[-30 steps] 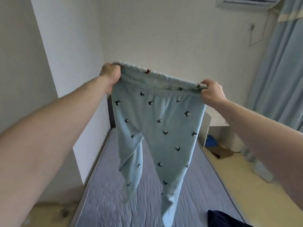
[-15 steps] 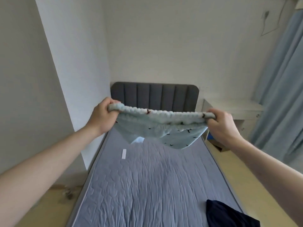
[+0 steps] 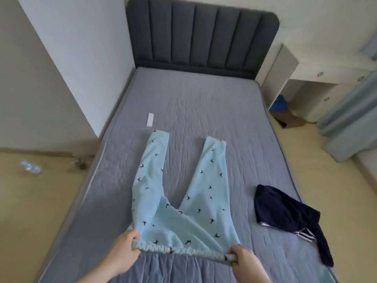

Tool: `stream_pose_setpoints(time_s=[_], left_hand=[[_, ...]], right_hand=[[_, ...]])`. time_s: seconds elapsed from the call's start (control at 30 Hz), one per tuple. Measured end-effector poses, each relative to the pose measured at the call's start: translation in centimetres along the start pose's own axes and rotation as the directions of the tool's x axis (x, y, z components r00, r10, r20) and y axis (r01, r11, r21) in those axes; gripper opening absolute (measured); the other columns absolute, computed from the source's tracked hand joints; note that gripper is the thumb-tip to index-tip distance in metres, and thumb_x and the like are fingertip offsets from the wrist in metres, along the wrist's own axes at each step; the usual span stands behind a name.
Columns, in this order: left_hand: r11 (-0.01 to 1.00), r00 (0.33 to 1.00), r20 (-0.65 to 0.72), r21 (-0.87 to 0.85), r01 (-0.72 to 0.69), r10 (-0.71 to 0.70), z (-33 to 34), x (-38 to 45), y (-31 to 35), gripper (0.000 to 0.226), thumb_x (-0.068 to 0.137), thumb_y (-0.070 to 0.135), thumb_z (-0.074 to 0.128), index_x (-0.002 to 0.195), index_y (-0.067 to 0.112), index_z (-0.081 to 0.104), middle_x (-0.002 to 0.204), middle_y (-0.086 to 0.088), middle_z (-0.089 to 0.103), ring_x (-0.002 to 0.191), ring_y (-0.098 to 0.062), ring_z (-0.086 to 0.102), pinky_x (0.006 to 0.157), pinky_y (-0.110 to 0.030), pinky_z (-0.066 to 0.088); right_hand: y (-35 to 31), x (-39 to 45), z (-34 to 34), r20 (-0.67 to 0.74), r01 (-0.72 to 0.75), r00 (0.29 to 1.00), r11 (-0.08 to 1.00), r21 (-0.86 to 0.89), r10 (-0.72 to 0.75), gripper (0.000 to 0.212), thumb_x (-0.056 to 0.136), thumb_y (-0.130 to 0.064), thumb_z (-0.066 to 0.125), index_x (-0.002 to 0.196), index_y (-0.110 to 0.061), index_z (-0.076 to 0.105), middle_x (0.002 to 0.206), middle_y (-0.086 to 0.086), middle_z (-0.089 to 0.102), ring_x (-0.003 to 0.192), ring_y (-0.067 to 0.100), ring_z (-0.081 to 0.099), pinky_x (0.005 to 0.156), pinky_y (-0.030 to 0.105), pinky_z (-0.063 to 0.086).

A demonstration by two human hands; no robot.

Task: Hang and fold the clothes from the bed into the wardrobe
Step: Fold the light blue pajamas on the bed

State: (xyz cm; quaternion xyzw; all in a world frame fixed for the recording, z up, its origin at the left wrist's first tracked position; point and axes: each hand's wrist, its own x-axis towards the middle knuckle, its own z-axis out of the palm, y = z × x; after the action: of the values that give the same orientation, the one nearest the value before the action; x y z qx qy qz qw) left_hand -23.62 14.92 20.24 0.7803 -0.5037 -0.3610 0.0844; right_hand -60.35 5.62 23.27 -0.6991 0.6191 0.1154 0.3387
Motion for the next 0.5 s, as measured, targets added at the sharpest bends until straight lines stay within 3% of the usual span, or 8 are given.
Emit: stream_pose_setpoints(time_s=[0.1,0.2,0.27,0.33,0.43,0.5], left_hand=[[0.994,0.989,0.111,0.056,0.092,-0.098,6.8,0.0,-4.1,0.015,0.077,0.012,0.054,0.091,0.017,0.053,0.1,0.007,0.056,0.094,-0.018,0.059,0.081,-0.03,0.045],[0.985,0.968,0.182,0.018,0.172,-0.172,12.0,-0.4,-7.4,0.016,0.075,0.01,0.05,0.089,0.017,0.051,0.098,0.007,0.051,0.093,-0.015,0.059,0.083,-0.03,0.047],[0.976,0.958,0.193,0.002,0.216,-0.212,14.7,-0.4,-9.4,0.018,0.074,0.004,0.046,0.081,0.021,0.044,0.095,0.007,0.047,0.081,-0.011,0.053,0.08,-0.028,0.047],[0.968,0.948,0.2,-0.001,0.253,-0.247,17.1,-0.3,-11.1,0.029,0.073,-0.002,0.043,0.084,0.024,0.044,0.103,0.01,0.044,0.08,-0.007,0.05,0.078,-0.024,0.045],[0.942,0.936,0.14,-0.046,0.333,-0.324,20.8,0.1,-13.0,0.037,0.081,-0.007,0.046,0.1,0.023,0.054,0.125,0.01,0.035,0.1,-0.007,0.055,0.083,-0.025,0.046],[0.893,0.9,0.083,-0.109,0.436,-0.429,22.6,0.4,-13.4,0.028,0.085,-0.004,0.053,0.099,0.02,0.057,0.129,0.005,0.031,0.106,-0.016,0.055,0.089,-0.031,0.047]], right_hand=[[2.8,1.7,7.3,0.168,-0.019,0.986,0.999,-0.033,0.024,0.019,0.093,-0.021,0.05,0.109,-0.027,0.058,0.116,-0.004,0.05,0.104,0.013,0.054,0.085,0.016,0.039],[5.7,3.3,13.6,0.277,-0.06,0.959,0.998,-0.014,0.061,0.032,0.1,-0.022,0.047,0.131,-0.023,0.057,0.141,-0.003,0.049,0.129,0.01,0.05,0.088,0.011,0.032],[7.2,4.3,17.0,0.288,-0.092,0.954,0.996,0.012,0.085,0.028,0.099,-0.023,0.047,0.124,-0.026,0.06,0.141,-0.003,0.048,0.127,0.006,0.052,0.083,0.004,0.028],[8.3,5.1,19.9,0.298,-0.117,0.948,0.993,0.015,0.107,0.018,0.097,-0.028,0.048,0.112,-0.031,0.058,0.139,-0.003,0.049,0.125,0.006,0.054,0.085,0.003,0.032],[9.5,6.2,23.7,0.407,-0.099,0.907,0.994,-0.052,0.112,0.035,0.098,-0.026,0.05,0.132,-0.029,0.057,0.152,-0.001,0.041,0.133,0.013,0.049,0.103,0.012,0.036],[9.7,6.8,25.4,0.448,-0.063,0.887,0.991,-0.117,0.109,0.041,0.093,-0.022,0.052,0.133,-0.028,0.058,0.146,-0.005,0.045,0.13,0.017,0.05,0.103,0.021,0.041]])
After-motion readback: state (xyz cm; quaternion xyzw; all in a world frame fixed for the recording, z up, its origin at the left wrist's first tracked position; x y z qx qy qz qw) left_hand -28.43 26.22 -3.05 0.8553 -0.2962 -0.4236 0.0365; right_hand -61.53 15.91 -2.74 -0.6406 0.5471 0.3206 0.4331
